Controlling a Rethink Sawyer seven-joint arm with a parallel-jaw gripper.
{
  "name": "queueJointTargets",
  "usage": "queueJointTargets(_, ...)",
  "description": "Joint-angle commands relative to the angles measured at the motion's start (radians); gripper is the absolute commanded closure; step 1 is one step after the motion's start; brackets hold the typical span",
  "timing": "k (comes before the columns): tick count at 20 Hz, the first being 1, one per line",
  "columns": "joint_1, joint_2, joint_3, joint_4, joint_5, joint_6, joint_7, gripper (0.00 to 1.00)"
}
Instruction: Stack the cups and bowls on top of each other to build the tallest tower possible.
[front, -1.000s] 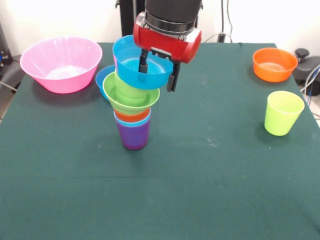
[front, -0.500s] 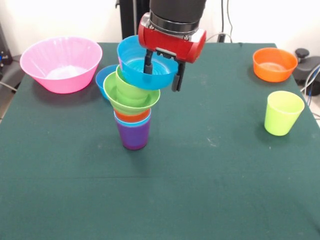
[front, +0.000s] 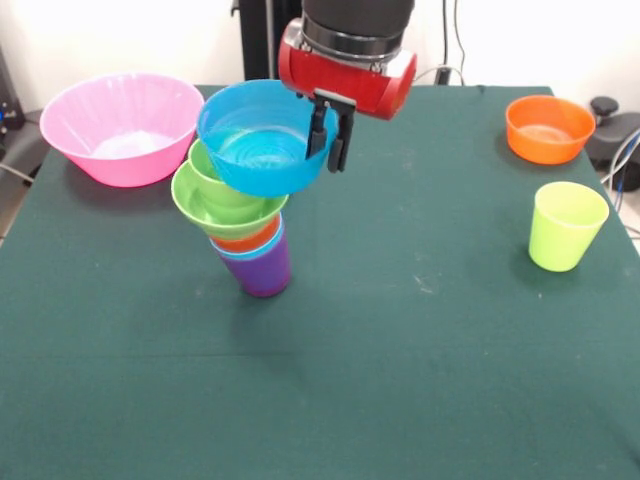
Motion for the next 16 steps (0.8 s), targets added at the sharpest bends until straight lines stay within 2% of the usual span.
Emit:
queueJointTargets(1, 0.001, 0.055, 0.092, 0.081, -0.045, 0.040, -0.092, 1.00)
queueJointTargets(16, -0.003, 0.051, 0.093, 0.083, -0.042, 0.045, -0.090, 1.00)
